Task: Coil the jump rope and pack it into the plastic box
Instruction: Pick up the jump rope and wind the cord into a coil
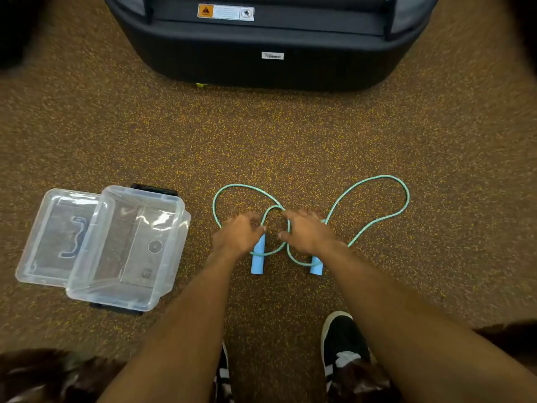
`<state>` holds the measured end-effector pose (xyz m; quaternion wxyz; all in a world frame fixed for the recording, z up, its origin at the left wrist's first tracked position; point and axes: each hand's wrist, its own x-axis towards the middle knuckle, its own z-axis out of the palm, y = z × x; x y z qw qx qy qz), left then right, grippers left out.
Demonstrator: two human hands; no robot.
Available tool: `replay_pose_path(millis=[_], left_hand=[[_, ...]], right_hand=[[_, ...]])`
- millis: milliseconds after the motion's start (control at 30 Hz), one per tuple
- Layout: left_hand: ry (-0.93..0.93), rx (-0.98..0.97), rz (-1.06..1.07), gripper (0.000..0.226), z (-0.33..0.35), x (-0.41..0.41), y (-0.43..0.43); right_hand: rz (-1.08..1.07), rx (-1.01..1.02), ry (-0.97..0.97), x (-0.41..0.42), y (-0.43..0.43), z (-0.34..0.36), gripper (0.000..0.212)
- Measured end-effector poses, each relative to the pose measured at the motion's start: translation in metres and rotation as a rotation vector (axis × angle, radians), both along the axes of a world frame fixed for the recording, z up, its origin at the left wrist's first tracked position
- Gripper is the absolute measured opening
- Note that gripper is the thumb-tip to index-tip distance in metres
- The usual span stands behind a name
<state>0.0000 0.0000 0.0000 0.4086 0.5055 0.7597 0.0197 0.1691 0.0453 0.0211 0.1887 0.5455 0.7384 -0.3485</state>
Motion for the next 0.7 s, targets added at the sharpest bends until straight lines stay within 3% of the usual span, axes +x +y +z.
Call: replay_pose_path(millis=[233, 400, 700], left_hand=[[0.145, -0.005, 0.053, 0.038, -0.033, 0.008, 0.004], [0.206, -0.040, 0.080, 0.052, -0.049, 0.021, 0.010], [0.164, -0.026, 0.092, 0.030, -0.053, 0.026, 0.012]], right_hand=[[0.036, -0.036, -0.042, 0.001, -0.010, -0.030, 0.067], [0.031, -0.022, -0.026, 0.003, -0.008, -0.038, 0.064], [0.033, -0.015, -0.025, -0.001, -0.004, -0.035, 0.059]])
